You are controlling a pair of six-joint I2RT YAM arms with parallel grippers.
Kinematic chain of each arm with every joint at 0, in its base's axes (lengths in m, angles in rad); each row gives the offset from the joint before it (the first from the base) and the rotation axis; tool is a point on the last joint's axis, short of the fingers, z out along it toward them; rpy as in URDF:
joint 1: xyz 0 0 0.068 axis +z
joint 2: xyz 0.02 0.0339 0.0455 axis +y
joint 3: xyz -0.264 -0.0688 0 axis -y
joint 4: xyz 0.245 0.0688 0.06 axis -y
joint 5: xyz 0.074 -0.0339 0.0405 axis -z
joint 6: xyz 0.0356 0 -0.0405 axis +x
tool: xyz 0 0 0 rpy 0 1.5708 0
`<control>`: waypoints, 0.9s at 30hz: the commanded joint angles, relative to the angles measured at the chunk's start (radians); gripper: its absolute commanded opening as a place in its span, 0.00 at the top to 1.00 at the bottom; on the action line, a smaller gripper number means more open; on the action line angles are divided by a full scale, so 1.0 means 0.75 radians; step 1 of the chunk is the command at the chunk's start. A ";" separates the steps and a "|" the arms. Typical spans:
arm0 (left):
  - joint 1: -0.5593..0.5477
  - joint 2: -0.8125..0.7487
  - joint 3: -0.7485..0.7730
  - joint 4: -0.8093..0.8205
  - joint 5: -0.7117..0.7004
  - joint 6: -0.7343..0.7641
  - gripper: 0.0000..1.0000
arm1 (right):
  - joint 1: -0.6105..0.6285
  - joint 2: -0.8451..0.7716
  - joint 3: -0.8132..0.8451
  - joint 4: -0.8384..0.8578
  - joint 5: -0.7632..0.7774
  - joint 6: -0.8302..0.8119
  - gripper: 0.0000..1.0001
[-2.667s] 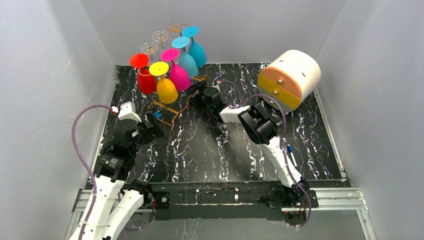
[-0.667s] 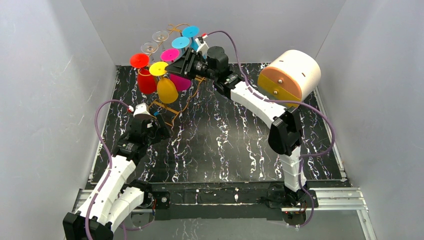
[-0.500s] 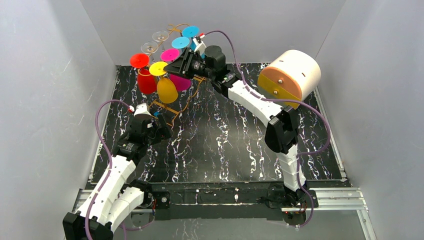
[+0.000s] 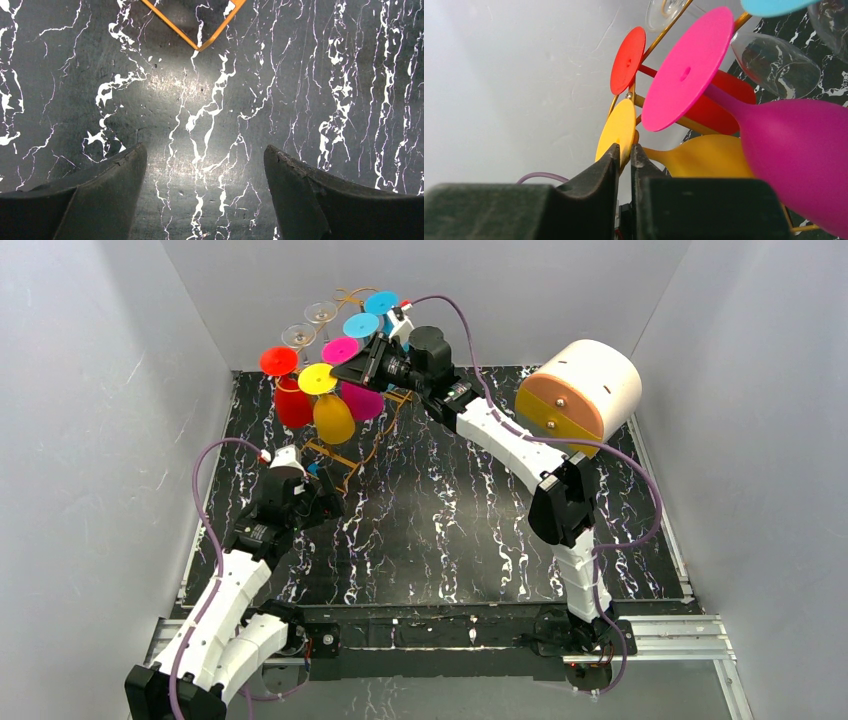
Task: Take the wine glass off the wine glass rack
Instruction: Pick up the wine glass from the wine rack.
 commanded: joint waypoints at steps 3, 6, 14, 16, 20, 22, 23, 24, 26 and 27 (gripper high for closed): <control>0.002 0.002 0.079 -0.035 0.003 0.010 0.20 | 0.011 -0.041 0.013 0.070 0.000 0.028 0.92; 0.002 -0.007 0.080 -0.029 0.035 0.005 0.21 | 0.010 -0.042 -0.015 0.141 -0.037 0.090 0.99; 0.002 -0.019 0.122 -0.069 0.015 0.034 0.24 | 0.012 -0.080 -0.074 0.239 -0.069 0.221 0.99; 0.003 -0.026 0.127 -0.076 0.005 0.036 0.17 | 0.012 -0.105 -0.093 0.237 -0.054 0.237 0.99; 0.002 -0.047 0.136 -0.091 -0.023 0.039 0.02 | 0.009 -0.155 -0.147 0.256 -0.040 0.286 0.99; 0.003 -0.054 0.149 -0.099 -0.026 0.042 0.02 | 0.008 -0.175 -0.181 0.288 -0.039 0.326 0.99; 0.002 -0.056 0.154 -0.101 -0.025 0.042 0.02 | 0.004 -0.183 -0.190 0.302 -0.043 0.344 0.99; 0.003 -0.059 0.161 -0.105 -0.024 0.043 0.02 | 0.003 -0.187 -0.193 0.309 -0.050 0.356 0.99; 0.003 -0.070 0.168 -0.103 -0.017 0.053 0.02 | 0.002 -0.189 -0.207 0.334 -0.069 0.385 0.99; 0.003 -0.075 0.171 -0.104 -0.014 0.058 0.02 | 0.000 -0.191 -0.212 0.339 -0.072 0.397 0.99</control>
